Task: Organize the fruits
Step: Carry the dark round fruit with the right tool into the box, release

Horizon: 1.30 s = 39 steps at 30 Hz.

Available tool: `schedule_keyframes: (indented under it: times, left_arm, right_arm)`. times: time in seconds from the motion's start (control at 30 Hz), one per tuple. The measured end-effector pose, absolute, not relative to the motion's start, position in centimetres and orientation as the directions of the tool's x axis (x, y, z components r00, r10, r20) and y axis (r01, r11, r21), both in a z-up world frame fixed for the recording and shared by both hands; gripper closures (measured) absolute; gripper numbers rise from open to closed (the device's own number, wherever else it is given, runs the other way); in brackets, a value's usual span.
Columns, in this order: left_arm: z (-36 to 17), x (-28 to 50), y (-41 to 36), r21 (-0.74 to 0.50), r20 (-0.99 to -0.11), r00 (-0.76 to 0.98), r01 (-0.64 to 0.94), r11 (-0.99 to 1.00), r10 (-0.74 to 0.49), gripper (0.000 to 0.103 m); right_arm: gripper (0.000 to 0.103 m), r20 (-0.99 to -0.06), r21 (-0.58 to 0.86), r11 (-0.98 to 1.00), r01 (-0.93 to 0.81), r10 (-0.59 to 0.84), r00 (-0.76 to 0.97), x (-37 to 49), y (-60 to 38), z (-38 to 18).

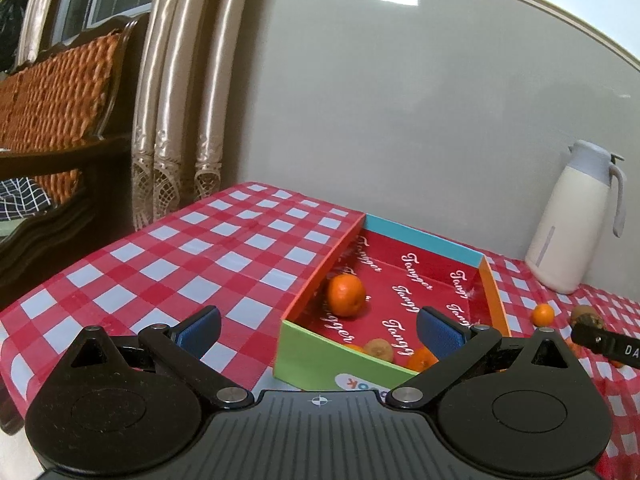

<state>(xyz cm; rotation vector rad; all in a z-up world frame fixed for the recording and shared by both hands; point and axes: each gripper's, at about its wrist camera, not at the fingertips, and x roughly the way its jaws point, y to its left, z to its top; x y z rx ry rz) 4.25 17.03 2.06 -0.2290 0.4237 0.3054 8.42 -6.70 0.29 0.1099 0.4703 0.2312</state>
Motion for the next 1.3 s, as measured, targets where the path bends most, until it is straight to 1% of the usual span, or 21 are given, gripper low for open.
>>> schedule_keyframes:
  times: [0.13, 0.27, 0.47, 0.7, 0.73, 0.77, 0.8, 0.83, 0.97, 1.0, 1.07, 1.13, 1.3]
  left_arm:
    - [2.0, 4.3, 17.5, -0.169, -0.438, 0.864, -0.351, 0.921, 0.249, 0.0]
    - [2.0, 4.0, 17.9, -0.165, -0.425, 0.861, -0.379, 0.911, 0.281, 0.0]
    - [2.0, 3.8, 19.2, -0.187, -0.425, 0.85, -0.418, 0.889, 0.311, 0.0]
    - [1.9, 3.8, 19.5, -0.18, -0.424, 0.848, -0.423, 0.888, 0.318, 0.0]
    - [1.9, 3.8, 19.6, -0.182, -0.424, 0.848, -0.424, 0.887, 0.318, 0.0]
    - [1.9, 3.8, 19.6, -0.185, -0.425, 0.848, -0.425, 0.886, 0.318, 0.0]
    - [1.9, 3.9, 19.6, -0.187, -0.425, 0.847, -0.427, 0.885, 0.319, 0.0]
    - [1.9, 3.9, 19.6, -0.187, -0.426, 0.847, -0.427, 0.885, 0.319, 0.0]
    - [2.0, 4.0, 19.3, -0.187, -0.427, 0.849, -0.42, 0.888, 0.311, 0.0]
    - [2.1, 4.0, 19.1, -0.183, -0.424, 0.851, -0.416, 0.891, 0.31, 0.0]
    - [2.1, 4.0, 18.6, -0.172, -0.419, 0.854, -0.408, 0.897, 0.308, 0.0]
    - [2.2, 4.2, 18.1, -0.163, -0.415, 0.858, -0.398, 0.903, 0.304, 0.0]
    - [2.4, 4.6, 16.2, -0.142, -0.403, 0.873, -0.356, 0.924, 0.275, 0.0]
  right_arm:
    - [0.058, -0.401, 0.174, 0.946, -0.275, 0.323, 0.857, 8.1, -4.7, 1.0]
    - [0.058, -0.386, 0.175, 0.916, -0.36, 0.4, 0.831, 8.1, -2.3, 1.2]
    - [0.058, -0.41, 0.151, 0.885, -0.441, 0.462, 0.786, 8.8, 1.2, 1.1]
    - [0.057, -0.427, 0.138, 0.857, -0.496, 0.503, 0.751, 9.5, 3.8, 0.8]
    - [0.056, -0.421, 0.141, 0.856, -0.497, 0.506, 0.753, 9.5, 3.9, 0.8]
    - [0.051, -0.416, 0.148, 0.851, -0.504, 0.516, 0.749, 9.5, 3.9, 0.8]
    - [0.035, -0.41, 0.155, 0.848, -0.506, 0.521, 0.748, 9.4, 3.8, 0.9]
    - [0.025, -0.396, 0.16, 0.849, -0.504, 0.523, 0.755, 9.2, 3.6, 1.0]
    - [0.024, -0.358, 0.169, 0.861, -0.479, 0.506, 0.785, 8.5, 2.3, 1.7]
    - [0.02, -0.35, 0.18, 0.865, -0.468, 0.501, 0.792, 8.5, 1.8, 1.8]
    - [0.018, -0.334, 0.196, 0.876, -0.441, 0.482, 0.81, 8.2, 0.5, 2.1]
    - [0.01, -0.321, 0.193, 0.895, -0.402, 0.445, 0.836, 7.9, -0.8, 2.4]
    - [0.001, -0.279, 0.144, 0.949, -0.281, 0.311, 0.909, 6.9, -4.5, 3.2]
